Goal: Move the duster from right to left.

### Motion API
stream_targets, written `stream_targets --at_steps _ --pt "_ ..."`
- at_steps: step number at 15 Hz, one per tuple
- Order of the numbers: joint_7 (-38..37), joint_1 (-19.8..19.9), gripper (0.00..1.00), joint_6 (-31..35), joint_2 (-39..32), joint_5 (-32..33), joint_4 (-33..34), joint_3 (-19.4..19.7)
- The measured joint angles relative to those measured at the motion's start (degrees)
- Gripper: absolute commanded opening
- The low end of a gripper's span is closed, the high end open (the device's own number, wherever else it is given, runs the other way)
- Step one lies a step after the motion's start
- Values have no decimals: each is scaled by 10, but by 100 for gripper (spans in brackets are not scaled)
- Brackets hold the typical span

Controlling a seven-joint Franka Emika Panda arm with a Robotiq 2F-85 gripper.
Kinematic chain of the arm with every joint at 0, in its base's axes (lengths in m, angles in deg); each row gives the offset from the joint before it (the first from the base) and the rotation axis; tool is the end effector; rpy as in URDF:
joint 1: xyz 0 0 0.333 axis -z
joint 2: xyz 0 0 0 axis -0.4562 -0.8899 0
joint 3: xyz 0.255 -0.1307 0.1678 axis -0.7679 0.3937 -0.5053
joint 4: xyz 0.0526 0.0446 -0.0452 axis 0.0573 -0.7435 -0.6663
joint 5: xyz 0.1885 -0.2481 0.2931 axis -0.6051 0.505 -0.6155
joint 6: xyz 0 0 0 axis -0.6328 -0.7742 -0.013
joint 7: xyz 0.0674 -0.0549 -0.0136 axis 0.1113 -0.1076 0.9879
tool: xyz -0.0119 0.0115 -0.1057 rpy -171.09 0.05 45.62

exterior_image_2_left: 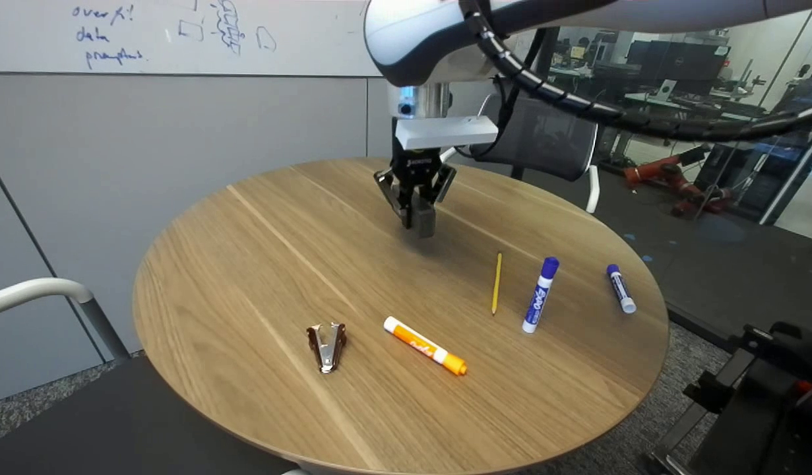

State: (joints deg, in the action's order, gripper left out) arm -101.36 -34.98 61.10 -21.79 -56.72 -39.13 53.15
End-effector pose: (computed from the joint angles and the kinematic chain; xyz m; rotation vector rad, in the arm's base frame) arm 0.8412 0.1013 0.1409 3.0740 -0.2460 -0.0736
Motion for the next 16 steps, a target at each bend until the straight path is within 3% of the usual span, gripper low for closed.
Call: stream_targets --at_steps 3,4,5,6,12,14,15,16 --pt "8 -26 8 -1 -23 1 -1 0" --pt "10 -31 23 -1 -30 1 -1 0" --pt "12 -34 54 -1 -36 2 -1 0" --pt "12 -36 55 0 -37 6 -1 0" --pt "40 -32 98 -7 -37 11 -1 1" --pt "58 -28 100 -21 -32 18 5 2" --pt "70 -24 94 -30 -26 18 5 2" --pt "84 -20 100 -45 -18 19 5 2"
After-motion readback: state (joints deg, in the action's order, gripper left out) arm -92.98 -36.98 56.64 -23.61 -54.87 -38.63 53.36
